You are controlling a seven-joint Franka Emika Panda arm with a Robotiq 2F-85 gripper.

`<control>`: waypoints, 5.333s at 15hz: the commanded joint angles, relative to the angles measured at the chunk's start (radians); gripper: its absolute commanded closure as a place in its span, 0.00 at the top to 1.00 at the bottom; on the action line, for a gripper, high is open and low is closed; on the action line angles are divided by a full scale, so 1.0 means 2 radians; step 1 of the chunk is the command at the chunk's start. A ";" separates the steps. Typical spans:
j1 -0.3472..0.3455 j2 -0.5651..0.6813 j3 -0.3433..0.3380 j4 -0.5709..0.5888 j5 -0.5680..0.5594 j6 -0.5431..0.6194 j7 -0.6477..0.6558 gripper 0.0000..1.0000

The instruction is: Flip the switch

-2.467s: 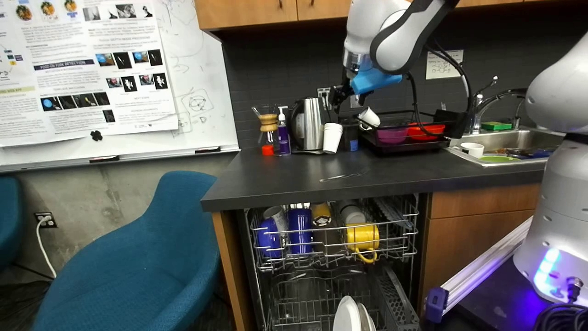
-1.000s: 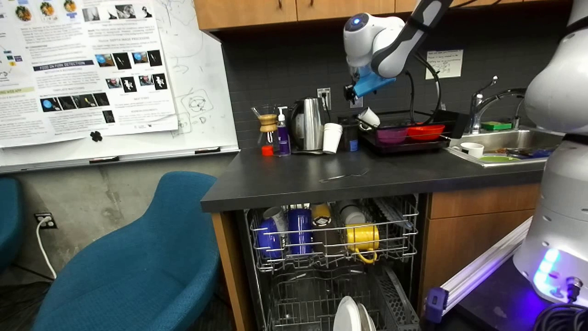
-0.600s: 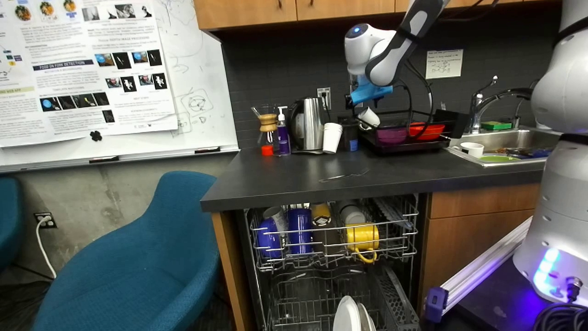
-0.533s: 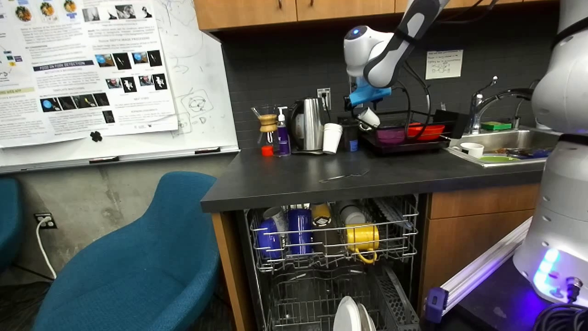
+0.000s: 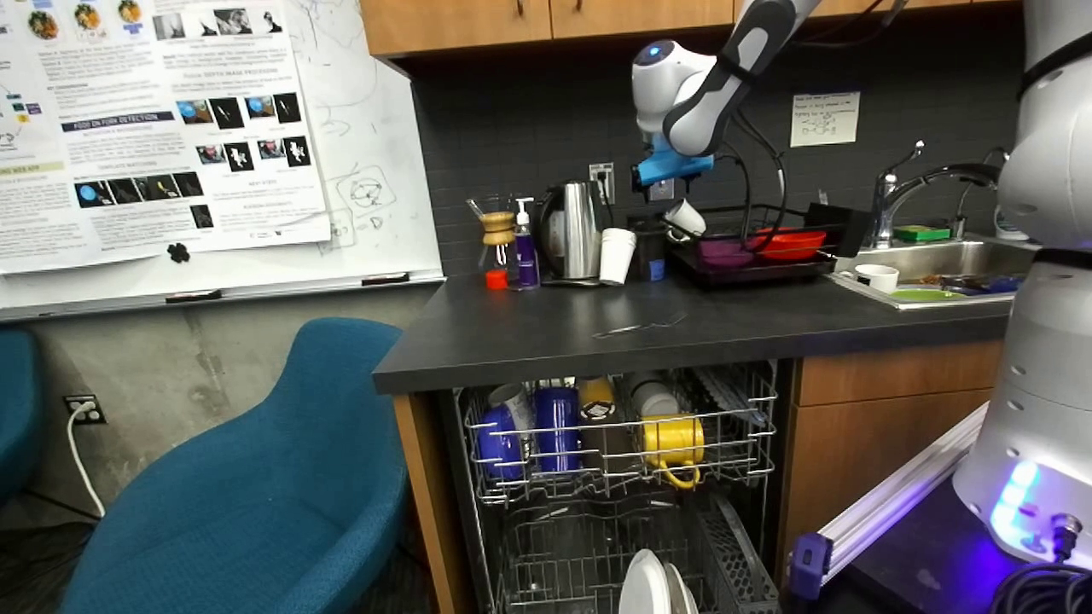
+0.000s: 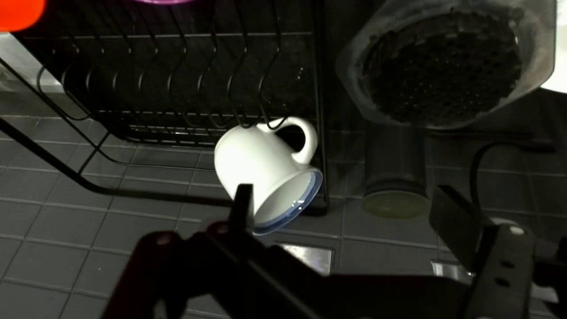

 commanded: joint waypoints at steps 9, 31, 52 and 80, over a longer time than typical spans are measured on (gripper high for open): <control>0.019 0.019 -0.021 0.019 0.007 0.004 -0.005 1.00; 0.018 0.035 -0.047 0.037 -0.093 0.035 0.229 1.00; 0.024 0.143 -0.078 0.179 0.002 -0.021 0.354 1.00; 0.024 0.192 -0.121 0.231 -0.001 -0.017 0.437 1.00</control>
